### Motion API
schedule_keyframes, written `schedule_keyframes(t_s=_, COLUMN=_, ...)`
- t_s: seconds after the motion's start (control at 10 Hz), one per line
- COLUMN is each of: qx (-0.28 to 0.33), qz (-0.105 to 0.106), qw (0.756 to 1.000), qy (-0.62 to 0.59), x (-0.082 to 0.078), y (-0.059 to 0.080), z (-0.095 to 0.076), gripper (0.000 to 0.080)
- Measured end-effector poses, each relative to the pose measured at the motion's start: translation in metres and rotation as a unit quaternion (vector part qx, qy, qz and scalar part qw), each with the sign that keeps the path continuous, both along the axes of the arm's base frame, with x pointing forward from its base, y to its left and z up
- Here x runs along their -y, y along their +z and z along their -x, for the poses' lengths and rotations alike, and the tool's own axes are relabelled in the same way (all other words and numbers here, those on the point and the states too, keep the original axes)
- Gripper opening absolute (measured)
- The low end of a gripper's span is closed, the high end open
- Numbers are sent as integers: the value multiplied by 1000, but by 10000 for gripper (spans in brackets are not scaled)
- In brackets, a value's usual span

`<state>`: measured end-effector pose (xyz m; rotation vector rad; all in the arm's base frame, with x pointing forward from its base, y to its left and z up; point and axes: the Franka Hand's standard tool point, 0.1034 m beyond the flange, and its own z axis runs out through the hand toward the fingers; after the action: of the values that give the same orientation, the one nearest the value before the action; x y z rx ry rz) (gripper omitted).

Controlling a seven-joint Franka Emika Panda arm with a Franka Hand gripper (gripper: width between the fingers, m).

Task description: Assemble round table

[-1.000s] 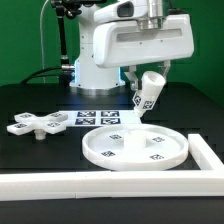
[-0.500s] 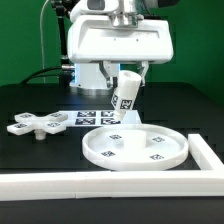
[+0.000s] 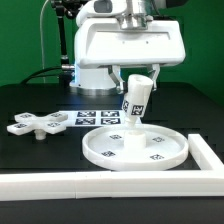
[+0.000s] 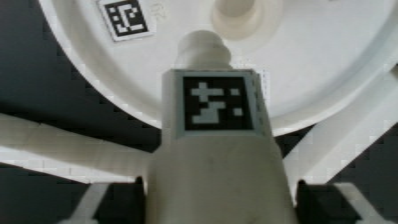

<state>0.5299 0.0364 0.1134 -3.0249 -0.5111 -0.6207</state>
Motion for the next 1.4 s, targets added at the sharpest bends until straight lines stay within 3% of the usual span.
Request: schedule_keyframes(t_s=1.4, qx=-14, qz=-12, qw=1000, qy=-19, x=-13, y=-26, z=11, gripper=409)
